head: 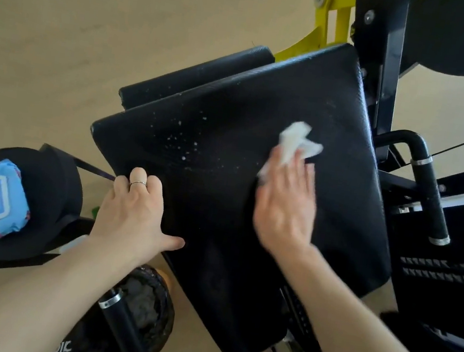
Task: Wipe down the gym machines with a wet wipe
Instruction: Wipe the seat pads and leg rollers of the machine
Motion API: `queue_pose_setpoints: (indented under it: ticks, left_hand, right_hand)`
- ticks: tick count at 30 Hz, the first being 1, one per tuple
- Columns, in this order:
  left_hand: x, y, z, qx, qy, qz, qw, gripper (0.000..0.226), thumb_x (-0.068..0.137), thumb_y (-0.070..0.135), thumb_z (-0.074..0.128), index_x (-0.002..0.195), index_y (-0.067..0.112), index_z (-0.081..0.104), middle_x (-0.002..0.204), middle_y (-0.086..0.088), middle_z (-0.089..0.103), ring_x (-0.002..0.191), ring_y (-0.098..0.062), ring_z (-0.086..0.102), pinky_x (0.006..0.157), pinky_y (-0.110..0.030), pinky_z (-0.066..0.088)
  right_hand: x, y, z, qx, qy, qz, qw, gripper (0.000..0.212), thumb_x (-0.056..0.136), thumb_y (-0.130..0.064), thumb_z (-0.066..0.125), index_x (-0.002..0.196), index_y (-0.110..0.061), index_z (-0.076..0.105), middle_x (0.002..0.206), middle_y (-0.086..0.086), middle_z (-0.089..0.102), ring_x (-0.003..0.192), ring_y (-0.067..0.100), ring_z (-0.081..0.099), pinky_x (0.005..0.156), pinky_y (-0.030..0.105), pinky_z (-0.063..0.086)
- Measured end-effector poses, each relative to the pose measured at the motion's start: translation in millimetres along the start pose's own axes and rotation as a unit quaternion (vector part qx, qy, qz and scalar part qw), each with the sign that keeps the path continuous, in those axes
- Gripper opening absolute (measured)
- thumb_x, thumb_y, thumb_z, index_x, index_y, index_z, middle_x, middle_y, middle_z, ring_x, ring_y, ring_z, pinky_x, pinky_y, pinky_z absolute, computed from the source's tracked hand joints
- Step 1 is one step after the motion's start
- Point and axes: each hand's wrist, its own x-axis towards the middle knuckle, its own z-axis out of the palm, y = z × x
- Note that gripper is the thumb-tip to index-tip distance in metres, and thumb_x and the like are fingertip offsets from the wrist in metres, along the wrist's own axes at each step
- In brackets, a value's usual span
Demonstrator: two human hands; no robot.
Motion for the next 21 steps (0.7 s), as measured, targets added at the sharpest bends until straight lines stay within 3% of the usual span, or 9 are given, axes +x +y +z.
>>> queue_pose_setpoints:
  ticks: [4, 6, 8, 10, 12, 14, 17, 19, 21]
  left_hand:
    - [0, 0, -1, 0.0, -0.007, 0.001, 1.0, 0.089, 0.059, 0.082, 0.074, 0.103, 0.017, 0.031, 0.123, -0.007, 0.035, 0.097, -0.022, 0.038, 0.088, -0.032, 0.044]
    - [0, 1, -1, 0.006, -0.008, -0.002, 1.0, 0.09, 0.059, 0.082, 0.074, 0.104, 0.018, 0.03, 0.127, -0.008, 0.035, 0.1, -0.023, 0.04, 0.09, -0.033, 0.045]
    - [1, 0, 1, 0.01, -0.01, -0.005, 1.0, 0.09, 0.059, 0.082, 0.073, 0.102, 0.018, 0.027, 0.128, -0.008, 0.035, 0.101, -0.023, 0.039, 0.091, -0.034, 0.044]
    - [1, 0, 1, 0.01, -0.01, -0.007, 1.0, 0.09, 0.059, 0.082, 0.073, 0.101, 0.018, 0.026, 0.128, -0.008, 0.034, 0.099, -0.022, 0.036, 0.091, -0.034, 0.045]
    - [1, 0, 1, 0.007, -0.01, -0.006, 1.0, 0.09, 0.059, 0.081, 0.074, 0.104, 0.017, 0.029, 0.128, -0.008, 0.034, 0.098, -0.021, 0.034, 0.09, -0.034, 0.045]
    - [1, 0, 1, 0.003, -0.008, -0.004, 1.0, 0.092, 0.059, 0.08, 0.075, 0.111, 0.016, 0.034, 0.127, -0.007, 0.034, 0.096, -0.021, 0.032, 0.089, -0.034, 0.043]
    - [0, 0, 1, 0.004, -0.007, 0.002, 1.0, 0.095, 0.059, 0.078, 0.077, 0.117, 0.015, 0.036, 0.127, -0.007, 0.035, 0.102, -0.023, 0.038, 0.09, -0.034, 0.041]
    - [1, -1, 2, 0.009, -0.007, 0.004, 1.0, 0.097, 0.06, 0.079, 0.076, 0.12, 0.014, 0.035, 0.132, -0.009, 0.034, 0.109, -0.026, 0.042, 0.092, -0.035, 0.042]
    - [2, -2, 3, 0.02, -0.01, 0.008, 1.0, 0.099, 0.062, 0.081, 0.073, 0.122, 0.013, 0.034, 0.139, -0.012, 0.032, 0.115, -0.028, 0.043, 0.095, -0.036, 0.043]
  right_hand:
    - [-29, 9, -12, -0.043, -0.092, -0.293, 0.951, 0.061, 0.103, -0.025, 0.03, 0.162, -0.012, 0.022, 0.171, 0.003, 0.009, 0.158, 0.019, 0.004, 0.129, 0.043, 0.008]
    - [2, 42, -13, -0.101, -0.077, -0.253, 0.959, 0.065, 0.097, -0.024, 0.029, 0.161, -0.011, 0.024, 0.169, 0.006, 0.02, 0.157, 0.021, 0.016, 0.128, 0.042, 0.008]
    - [35, 65, -16, -0.07, -0.028, -0.047, 0.996, 0.068, 0.095, -0.026, 0.025, 0.161, -0.01, 0.021, 0.165, 0.011, 0.03, 0.155, 0.024, 0.021, 0.127, 0.041, 0.006]
    - [43, 43, -10, -0.01, 0.014, 0.107, 0.994, 0.067, 0.099, -0.031, 0.022, 0.162, -0.009, 0.016, 0.166, 0.014, 0.027, 0.156, 0.028, 0.016, 0.128, 0.044, 0.006]
    - [13, -2, 5, 0.003, 0.029, 0.059, 0.998, 0.068, 0.097, -0.029, 0.031, 0.16, -0.004, 0.022, 0.163, 0.019, 0.029, 0.154, 0.034, 0.019, 0.126, 0.048, 0.013]
    - [-39, -37, 12, 0.024, -0.031, -0.132, 0.99, 0.067, 0.096, -0.024, 0.04, 0.158, -0.004, 0.029, 0.165, 0.019, 0.027, 0.156, 0.032, 0.017, 0.127, 0.047, 0.013]
    - [-80, -21, 8, -0.031, -0.108, -0.357, 0.927, 0.062, 0.103, -0.028, 0.039, 0.161, -0.011, 0.025, 0.171, 0.005, 0.008, 0.158, 0.022, 0.003, 0.128, 0.045, 0.012]
    - [-61, 14, 9, -0.082, -0.093, -0.368, 0.922, 0.063, 0.1, -0.027, 0.043, 0.159, -0.01, 0.029, 0.171, 0.005, 0.013, 0.158, 0.022, 0.01, 0.128, 0.045, 0.014]
    - [-38, 39, 5, -0.068, -0.042, -0.21, 0.975, 0.066, 0.094, -0.021, 0.05, 0.157, -0.006, 0.035, 0.166, 0.009, 0.029, 0.155, 0.025, 0.023, 0.127, 0.045, 0.014]
